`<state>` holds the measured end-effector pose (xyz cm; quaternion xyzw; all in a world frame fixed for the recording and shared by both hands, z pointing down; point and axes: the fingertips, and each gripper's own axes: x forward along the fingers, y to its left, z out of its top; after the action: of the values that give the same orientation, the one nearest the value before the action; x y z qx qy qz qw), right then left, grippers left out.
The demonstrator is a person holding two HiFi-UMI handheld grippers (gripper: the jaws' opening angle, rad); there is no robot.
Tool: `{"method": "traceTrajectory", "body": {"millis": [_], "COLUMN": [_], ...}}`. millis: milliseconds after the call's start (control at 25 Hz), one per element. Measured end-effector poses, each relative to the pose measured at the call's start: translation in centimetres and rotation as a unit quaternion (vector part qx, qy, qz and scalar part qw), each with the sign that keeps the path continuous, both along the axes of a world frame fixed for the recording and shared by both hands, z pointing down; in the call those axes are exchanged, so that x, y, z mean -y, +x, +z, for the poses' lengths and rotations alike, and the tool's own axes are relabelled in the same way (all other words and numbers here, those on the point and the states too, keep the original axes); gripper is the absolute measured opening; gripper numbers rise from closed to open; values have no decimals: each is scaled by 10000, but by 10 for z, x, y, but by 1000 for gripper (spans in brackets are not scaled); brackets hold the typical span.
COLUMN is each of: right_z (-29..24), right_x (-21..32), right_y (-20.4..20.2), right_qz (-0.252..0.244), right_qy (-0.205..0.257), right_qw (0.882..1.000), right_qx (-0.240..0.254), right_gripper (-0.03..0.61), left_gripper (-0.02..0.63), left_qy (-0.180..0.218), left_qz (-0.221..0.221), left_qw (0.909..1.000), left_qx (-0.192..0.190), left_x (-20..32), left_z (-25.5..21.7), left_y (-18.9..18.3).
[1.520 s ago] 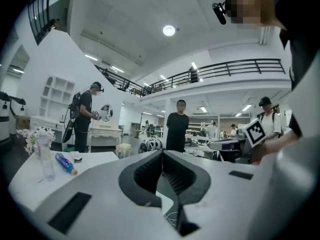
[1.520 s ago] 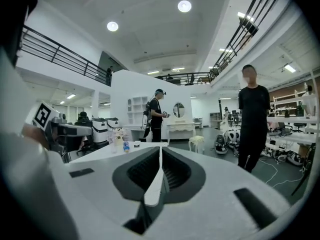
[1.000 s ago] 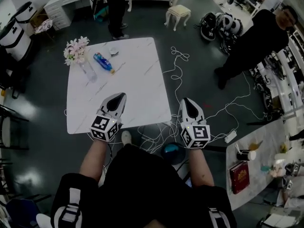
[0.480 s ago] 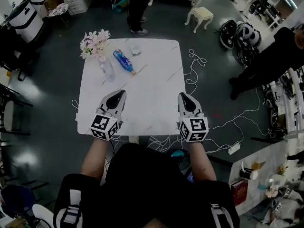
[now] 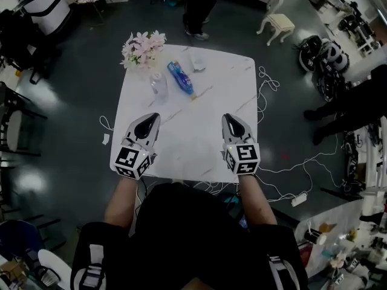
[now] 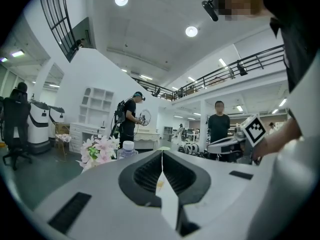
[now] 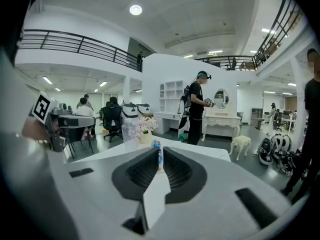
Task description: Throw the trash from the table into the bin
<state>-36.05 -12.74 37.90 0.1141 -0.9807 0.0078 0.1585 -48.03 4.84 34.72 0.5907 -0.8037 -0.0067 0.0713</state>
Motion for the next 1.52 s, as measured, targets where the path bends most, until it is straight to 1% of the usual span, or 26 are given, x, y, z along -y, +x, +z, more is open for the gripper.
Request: {"method": "traceTrajectory", "body": {"millis": [320, 400, 520, 680, 880, 1040, 1160, 1280, 1360, 1520], "right_z": [58, 72, 89, 109, 138, 165, 179, 186, 186, 185], "right_x": [-3, -3, -2, 0, 6, 13, 16, 17, 16, 17], "right_y": [-68, -83, -101, -123, -151, -170, -178, -188, -197, -220], "right_qz": [-409, -495, -604, -697, -738, -716, -704, -796, -934, -1061], "right_qy": [-108, -144, -181, -229, -224, -283, -226, -129, -44, 24], "right_qw": [9966, 9946, 9916, 9885, 9846, 9811, 9778, 9745, 9724, 9702], "right_qx": [-702, -901, -1127, -1323, -1566, -1774, -1961, -2093, -2139, -2177], "right_gripper": [25, 90, 124, 154, 186, 199, 202, 213, 240, 267], "left_gripper": [15, 15, 15, 15, 15, 15, 15, 15, 15, 15], "left_qy": [-107, -142, -207, -289, -395, -533, -573, -598, -611, -629], "left_qz": [-320, -354, -367, -401, -448, -610, -693, -803, -863, -961], "left_qw": [9993, 9990, 9986, 9978, 9970, 9951, 9941, 9926, 9917, 9900], "left_qx": [-169, -238, -331, -437, -482, -562, -612, -680, -730, -816], "left_x": [-25, -26, -26, -26, -33, -44, -54, -61, -64, -68], "left_z": [16, 20, 27, 36, 48, 56, 63, 70, 74, 81], "left_y": [-41, -48, -57, -67, -78, -89, -93, -97, -99, -102]}}
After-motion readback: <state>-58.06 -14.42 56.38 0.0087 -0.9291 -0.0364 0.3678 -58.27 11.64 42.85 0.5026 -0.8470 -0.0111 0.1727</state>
